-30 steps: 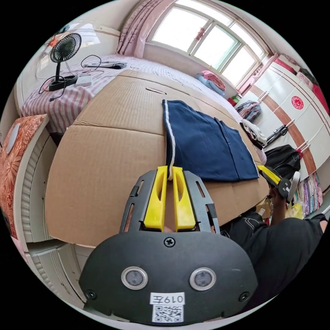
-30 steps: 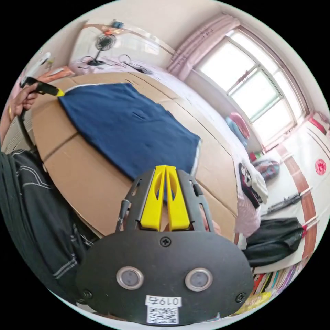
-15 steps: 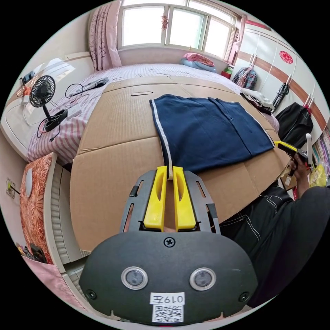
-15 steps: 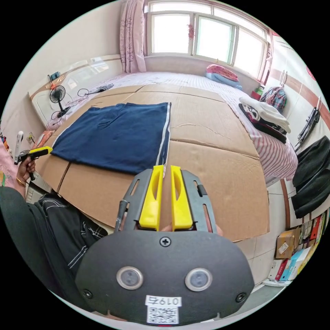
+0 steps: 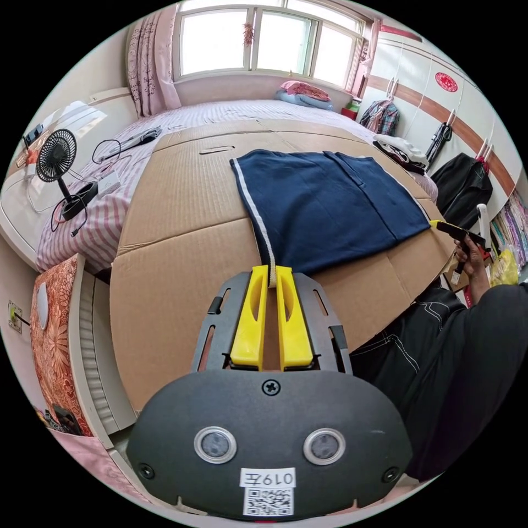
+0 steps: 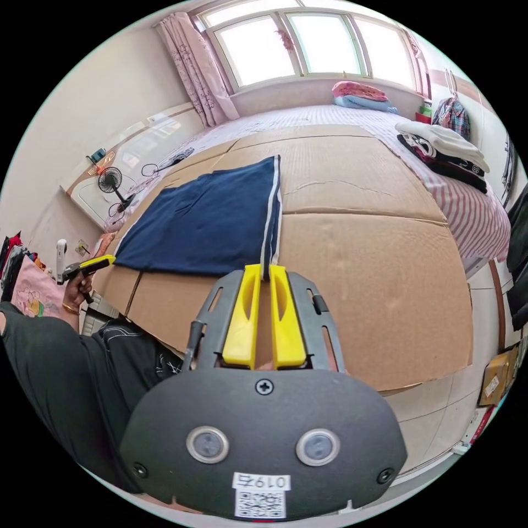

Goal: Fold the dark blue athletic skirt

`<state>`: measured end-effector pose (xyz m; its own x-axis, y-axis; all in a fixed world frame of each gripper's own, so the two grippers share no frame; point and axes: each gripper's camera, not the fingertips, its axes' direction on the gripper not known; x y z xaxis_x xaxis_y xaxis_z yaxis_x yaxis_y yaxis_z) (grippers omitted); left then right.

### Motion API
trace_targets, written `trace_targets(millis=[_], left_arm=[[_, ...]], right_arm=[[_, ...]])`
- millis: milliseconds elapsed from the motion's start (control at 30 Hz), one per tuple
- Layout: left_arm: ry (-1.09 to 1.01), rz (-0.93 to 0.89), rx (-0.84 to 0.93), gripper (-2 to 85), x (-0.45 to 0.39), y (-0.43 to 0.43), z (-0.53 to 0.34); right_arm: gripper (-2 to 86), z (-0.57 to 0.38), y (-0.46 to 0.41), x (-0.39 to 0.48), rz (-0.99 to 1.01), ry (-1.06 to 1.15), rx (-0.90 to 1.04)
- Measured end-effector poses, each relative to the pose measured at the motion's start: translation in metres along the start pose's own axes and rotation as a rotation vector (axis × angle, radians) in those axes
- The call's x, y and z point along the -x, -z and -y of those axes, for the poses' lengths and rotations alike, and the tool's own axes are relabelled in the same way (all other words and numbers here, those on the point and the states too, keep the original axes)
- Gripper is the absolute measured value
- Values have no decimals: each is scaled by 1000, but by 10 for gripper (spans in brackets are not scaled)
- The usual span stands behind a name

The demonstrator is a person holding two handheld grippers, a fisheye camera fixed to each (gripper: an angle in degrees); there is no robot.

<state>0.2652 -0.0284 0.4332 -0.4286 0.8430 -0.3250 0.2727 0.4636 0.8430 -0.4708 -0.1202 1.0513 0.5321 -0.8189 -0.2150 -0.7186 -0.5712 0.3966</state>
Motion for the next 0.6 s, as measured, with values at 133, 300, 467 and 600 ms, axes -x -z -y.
trace_targets(millis=[133,300,467,600], left_arm=[[41,-55,17,6,5,-1,1],[20,-38,48,8,-4,2,7],[3,-1,65,10,-16,6,12],[-22,20,84,11,-22,1,14]], right_arm=[[0,-11,-7,-14,19,30,17],[-7,-16,-18,-8,-61,109,68],[-9,-37,-51,22,-617,200,120],[-9,-49,-60,29,-569,194,88]])
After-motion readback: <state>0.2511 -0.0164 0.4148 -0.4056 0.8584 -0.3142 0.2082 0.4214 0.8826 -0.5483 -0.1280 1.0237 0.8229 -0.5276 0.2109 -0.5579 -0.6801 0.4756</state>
